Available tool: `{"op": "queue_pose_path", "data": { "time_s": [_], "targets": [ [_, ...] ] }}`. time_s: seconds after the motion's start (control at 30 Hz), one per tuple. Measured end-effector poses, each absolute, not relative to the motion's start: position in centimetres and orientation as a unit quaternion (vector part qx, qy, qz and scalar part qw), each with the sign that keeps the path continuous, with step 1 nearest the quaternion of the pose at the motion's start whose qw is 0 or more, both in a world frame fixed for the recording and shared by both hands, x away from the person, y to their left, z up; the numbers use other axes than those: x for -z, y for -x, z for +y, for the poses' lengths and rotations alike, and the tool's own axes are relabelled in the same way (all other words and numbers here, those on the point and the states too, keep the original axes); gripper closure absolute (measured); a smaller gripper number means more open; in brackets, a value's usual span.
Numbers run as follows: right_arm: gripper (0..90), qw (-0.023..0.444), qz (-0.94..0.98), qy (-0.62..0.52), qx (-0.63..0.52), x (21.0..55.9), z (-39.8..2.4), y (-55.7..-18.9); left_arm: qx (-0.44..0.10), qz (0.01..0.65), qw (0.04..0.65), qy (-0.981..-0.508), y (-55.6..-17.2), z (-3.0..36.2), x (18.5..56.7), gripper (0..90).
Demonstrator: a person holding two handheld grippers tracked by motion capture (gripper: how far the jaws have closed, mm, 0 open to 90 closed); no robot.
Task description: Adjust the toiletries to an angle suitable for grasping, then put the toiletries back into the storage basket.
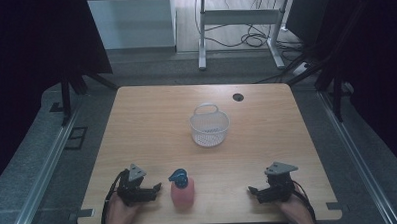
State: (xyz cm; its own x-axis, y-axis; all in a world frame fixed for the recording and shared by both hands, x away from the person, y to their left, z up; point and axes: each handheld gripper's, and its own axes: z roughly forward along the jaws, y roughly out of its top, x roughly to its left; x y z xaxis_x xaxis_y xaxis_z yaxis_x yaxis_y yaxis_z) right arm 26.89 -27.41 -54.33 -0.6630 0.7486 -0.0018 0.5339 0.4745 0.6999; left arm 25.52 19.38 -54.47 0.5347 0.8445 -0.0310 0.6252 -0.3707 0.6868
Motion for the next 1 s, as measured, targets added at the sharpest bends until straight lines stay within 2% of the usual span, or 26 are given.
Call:
{"op": "queue_pose_path", "data": {
  "time_s": [1.0],
  "targets": [
    [0.0,0.155,0.844,-0.379,-0.345,54.33,-27.44,-26.89,-0.168,0.454,0.333,-0.809,-25.46,19.56,53.78,11.3]
  ]
}}
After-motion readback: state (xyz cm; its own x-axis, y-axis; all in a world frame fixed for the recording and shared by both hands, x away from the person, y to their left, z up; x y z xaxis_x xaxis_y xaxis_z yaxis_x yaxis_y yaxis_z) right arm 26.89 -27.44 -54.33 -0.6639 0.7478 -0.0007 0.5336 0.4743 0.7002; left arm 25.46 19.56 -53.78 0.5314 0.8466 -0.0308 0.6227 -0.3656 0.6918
